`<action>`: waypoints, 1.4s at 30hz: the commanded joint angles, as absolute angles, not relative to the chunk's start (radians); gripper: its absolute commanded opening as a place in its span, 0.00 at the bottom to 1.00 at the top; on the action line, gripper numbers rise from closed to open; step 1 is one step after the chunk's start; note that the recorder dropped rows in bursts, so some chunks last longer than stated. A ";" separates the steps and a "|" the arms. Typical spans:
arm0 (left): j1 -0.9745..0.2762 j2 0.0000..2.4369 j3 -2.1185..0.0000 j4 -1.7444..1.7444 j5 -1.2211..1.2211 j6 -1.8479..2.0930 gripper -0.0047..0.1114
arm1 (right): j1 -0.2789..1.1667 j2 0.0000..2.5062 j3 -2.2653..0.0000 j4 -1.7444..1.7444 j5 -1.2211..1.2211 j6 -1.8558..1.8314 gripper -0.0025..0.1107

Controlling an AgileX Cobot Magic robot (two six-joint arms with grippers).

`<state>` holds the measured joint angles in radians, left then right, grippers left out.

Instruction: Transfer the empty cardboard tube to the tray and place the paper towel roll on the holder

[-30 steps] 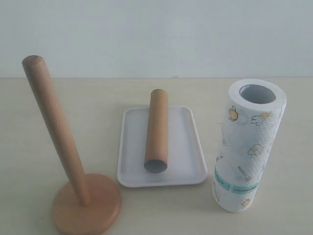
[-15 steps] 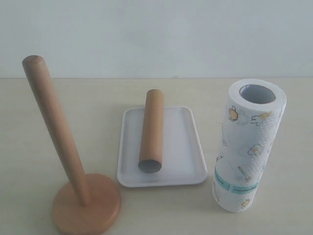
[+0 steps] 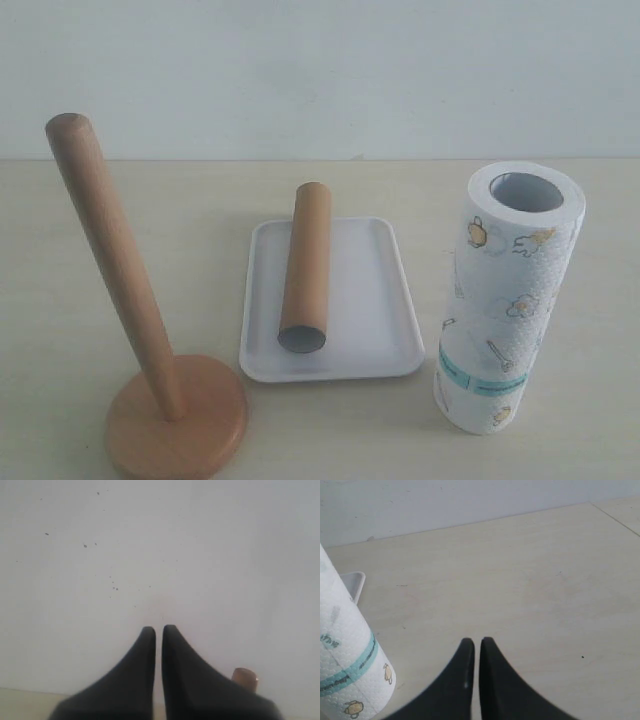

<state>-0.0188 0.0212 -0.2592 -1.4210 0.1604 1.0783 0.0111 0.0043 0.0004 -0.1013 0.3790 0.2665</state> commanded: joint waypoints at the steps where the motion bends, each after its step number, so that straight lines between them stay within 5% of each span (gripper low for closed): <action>1: -0.021 0.015 -0.224 -1.209 0.124 0.947 0.08 | 0.012 0.000 0.000 -0.107 0.374 0.262 0.06; 8: -0.007 0.015 -0.112 -0.077 0.115 -0.150 0.08 | 0.010 0.000 0.000 -0.107 0.374 0.262 0.06; 12: -0.007 0.015 -0.062 0.204 0.171 -0.432 0.08 | 0.010 0.000 0.000 -0.107 0.374 0.259 0.06; 42: -0.007 0.015 0.000 0.067 0.314 -0.117 0.08 | 0.010 0.000 0.000 -0.107 0.369 0.263 0.06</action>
